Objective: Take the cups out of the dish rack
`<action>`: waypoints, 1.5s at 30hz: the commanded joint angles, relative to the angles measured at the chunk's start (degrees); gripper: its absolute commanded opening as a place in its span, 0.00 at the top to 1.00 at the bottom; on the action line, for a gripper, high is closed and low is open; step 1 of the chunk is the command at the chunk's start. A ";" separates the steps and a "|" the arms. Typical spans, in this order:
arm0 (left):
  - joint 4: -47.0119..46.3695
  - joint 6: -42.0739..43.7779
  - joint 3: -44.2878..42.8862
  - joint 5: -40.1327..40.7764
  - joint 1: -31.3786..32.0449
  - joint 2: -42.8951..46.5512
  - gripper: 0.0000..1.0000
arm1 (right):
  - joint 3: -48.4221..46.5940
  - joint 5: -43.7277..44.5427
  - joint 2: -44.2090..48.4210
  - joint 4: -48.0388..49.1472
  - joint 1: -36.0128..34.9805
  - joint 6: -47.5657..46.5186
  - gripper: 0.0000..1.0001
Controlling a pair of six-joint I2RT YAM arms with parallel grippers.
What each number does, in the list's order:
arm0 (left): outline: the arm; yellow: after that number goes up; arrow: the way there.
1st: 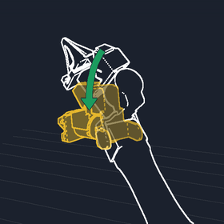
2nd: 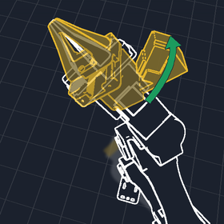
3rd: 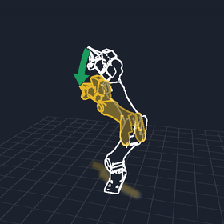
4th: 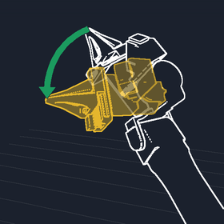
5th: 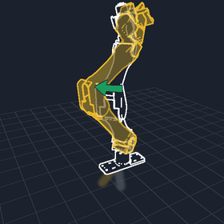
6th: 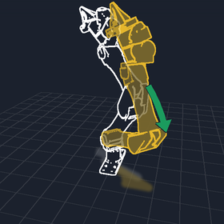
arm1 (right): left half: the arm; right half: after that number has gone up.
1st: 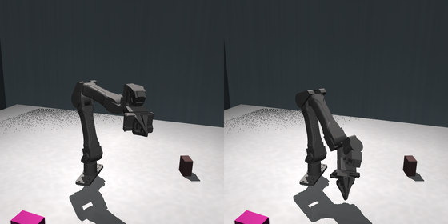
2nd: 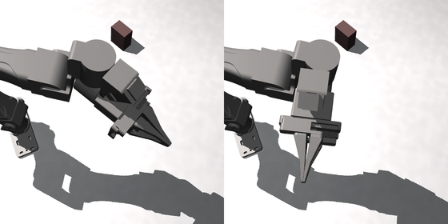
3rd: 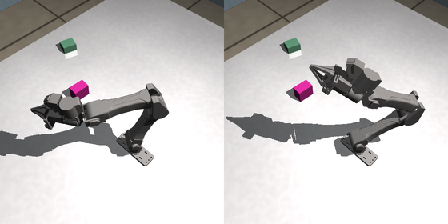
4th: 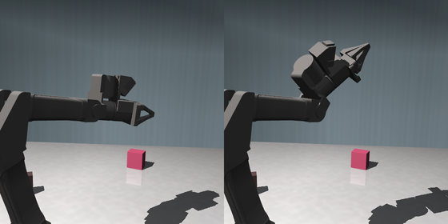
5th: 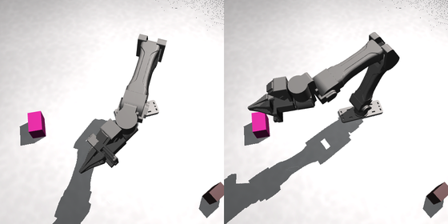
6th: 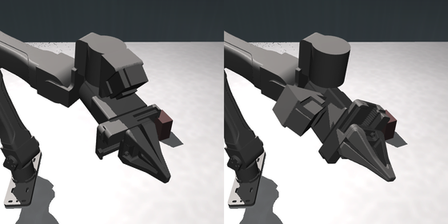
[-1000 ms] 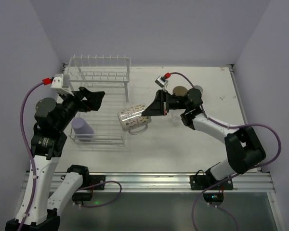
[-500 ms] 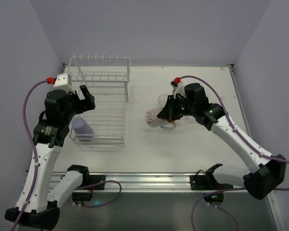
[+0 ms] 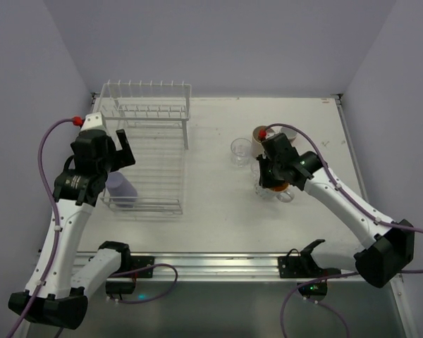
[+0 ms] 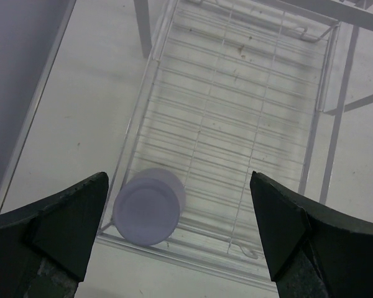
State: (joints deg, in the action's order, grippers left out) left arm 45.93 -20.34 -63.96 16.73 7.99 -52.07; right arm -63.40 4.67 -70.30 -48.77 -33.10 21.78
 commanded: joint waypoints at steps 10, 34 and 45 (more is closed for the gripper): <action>6.62 -1.37 -0.98 4.10 -0.25 -1.63 0.00 | 0.38 13.44 -9.67 0.61 -1.35 -0.95 1.00; 12.69 -3.66 0.94 3.84 -0.26 -4.79 0.00 | -1.99 9.49 -1.60 0.79 -1.97 -0.77 0.42; 12.25 -3.48 2.53 2.87 -0.25 -8.30 0.00 | -3.93 8.78 5.35 -1.76 -1.97 -2.80 0.42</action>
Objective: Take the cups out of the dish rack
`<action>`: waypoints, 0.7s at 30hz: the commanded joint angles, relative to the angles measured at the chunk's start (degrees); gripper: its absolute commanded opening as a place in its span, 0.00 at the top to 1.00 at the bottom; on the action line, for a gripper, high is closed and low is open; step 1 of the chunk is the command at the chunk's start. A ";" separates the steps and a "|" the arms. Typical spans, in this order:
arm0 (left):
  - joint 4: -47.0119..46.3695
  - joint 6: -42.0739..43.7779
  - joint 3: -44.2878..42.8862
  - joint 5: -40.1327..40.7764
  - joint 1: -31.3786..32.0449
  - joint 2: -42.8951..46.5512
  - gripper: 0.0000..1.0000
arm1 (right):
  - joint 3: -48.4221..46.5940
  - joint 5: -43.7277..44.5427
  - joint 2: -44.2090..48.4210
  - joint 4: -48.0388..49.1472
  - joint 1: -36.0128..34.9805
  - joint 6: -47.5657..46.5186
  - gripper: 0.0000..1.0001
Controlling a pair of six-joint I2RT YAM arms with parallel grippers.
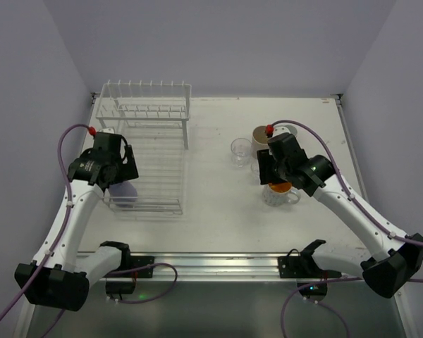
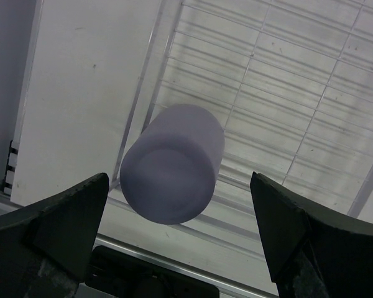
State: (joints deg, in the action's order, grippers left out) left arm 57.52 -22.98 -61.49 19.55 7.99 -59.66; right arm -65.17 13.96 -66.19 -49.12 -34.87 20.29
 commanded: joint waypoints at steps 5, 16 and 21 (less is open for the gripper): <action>0.93 -1.54 0.50 0.58 -0.17 -2.83 0.00 | -2.60 -0.33 2.82 -1.94 -0.20 -1.92 0.42; 0.93 -2.15 1.38 -4.26 -0.25 -4.41 0.14 | -1.02 -2.97 5.29 0.25 -0.28 -2.80 0.42; 0.67 -2.50 1.81 -4.25 -0.34 -3.62 0.16 | -0.93 -3.32 4.32 0.70 -0.20 -3.15 0.42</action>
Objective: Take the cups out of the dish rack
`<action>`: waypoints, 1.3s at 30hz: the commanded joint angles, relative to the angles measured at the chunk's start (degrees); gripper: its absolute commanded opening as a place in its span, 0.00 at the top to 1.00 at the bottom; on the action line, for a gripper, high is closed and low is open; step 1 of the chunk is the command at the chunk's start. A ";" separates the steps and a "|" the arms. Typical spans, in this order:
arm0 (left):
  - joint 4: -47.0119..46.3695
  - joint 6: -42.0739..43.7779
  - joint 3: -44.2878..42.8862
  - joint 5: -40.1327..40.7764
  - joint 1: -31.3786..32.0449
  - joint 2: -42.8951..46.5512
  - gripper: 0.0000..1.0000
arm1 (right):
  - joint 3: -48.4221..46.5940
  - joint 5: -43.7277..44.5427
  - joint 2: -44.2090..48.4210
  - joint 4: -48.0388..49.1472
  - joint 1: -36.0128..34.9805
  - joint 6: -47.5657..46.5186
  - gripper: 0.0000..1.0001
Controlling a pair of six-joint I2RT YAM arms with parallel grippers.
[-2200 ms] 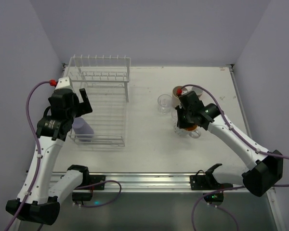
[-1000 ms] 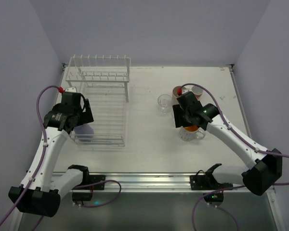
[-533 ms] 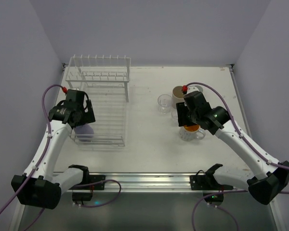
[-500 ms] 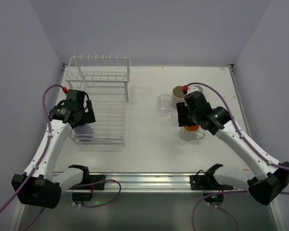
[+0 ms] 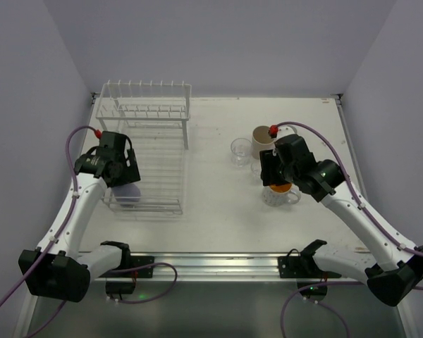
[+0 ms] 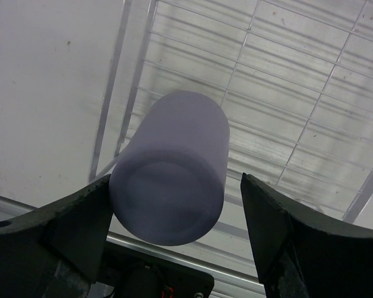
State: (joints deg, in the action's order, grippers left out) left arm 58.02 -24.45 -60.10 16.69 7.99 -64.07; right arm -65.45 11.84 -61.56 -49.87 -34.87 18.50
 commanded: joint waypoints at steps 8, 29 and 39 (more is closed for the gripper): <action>-3.35 -2.01 4.02 -5.35 -0.25 -0.09 0.23 | -0.20 -1.99 0.47 1.35 -0.28 -1.28 0.42; -8.36 0.10 4.11 -8.34 -0.25 -1.40 0.54 | -0.55 -3.40 -0.67 1.09 -0.20 -1.28 0.42; -8.53 0.54 2.79 -6.14 -0.25 -4.30 0.17 | -0.20 -3.84 -1.02 1.88 -0.28 -1.45 0.42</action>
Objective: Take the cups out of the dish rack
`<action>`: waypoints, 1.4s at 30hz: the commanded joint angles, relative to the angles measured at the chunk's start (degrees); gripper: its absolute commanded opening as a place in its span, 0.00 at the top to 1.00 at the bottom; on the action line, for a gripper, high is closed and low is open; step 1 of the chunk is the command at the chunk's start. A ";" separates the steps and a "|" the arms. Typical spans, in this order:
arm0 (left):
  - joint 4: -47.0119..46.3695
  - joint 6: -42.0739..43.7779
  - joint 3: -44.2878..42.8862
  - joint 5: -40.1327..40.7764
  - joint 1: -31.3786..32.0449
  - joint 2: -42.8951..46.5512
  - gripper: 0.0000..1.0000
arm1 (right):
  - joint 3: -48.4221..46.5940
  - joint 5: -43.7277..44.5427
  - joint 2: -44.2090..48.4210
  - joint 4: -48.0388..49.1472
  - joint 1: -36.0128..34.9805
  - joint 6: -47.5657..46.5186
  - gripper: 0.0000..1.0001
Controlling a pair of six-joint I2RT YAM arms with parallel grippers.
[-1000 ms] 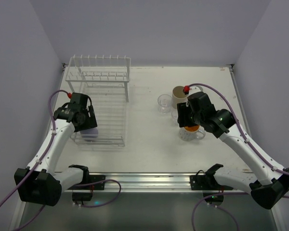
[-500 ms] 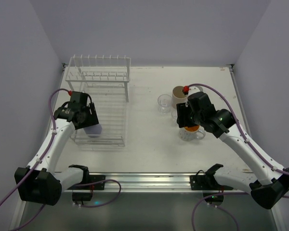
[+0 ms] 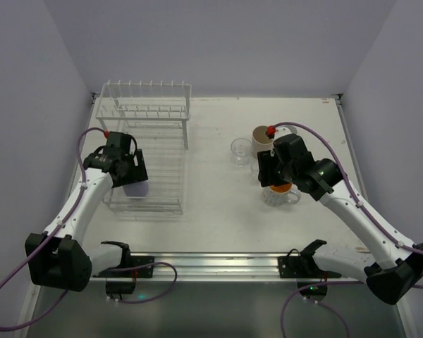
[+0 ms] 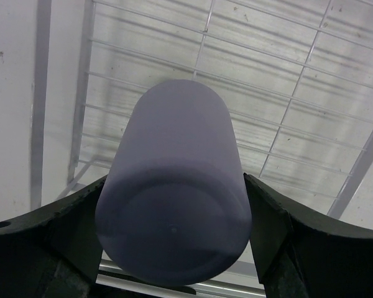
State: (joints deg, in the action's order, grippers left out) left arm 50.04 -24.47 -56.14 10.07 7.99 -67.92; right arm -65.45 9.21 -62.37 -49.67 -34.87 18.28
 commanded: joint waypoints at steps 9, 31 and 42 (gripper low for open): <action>-0.65 0.74 -3.97 0.92 -0.25 -0.37 0.12 | 0.06 -1.57 -0.65 2.03 -0.28 -1.67 0.42; 1.55 1.79 -6.97 2.15 -0.25 0.16 0.13 | 0.15 -2.53 -0.47 1.95 -0.20 -1.58 0.42; -0.21 2.76 -6.26 -0.75 -0.34 -0.63 0.90 | -0.64 -3.14 -0.74 2.12 -0.20 -1.32 0.42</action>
State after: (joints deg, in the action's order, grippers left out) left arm 50.74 -22.90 -61.28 10.63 7.97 -68.86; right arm -65.21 7.68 -62.81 -48.80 -34.87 17.87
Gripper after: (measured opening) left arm 0.665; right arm 0.579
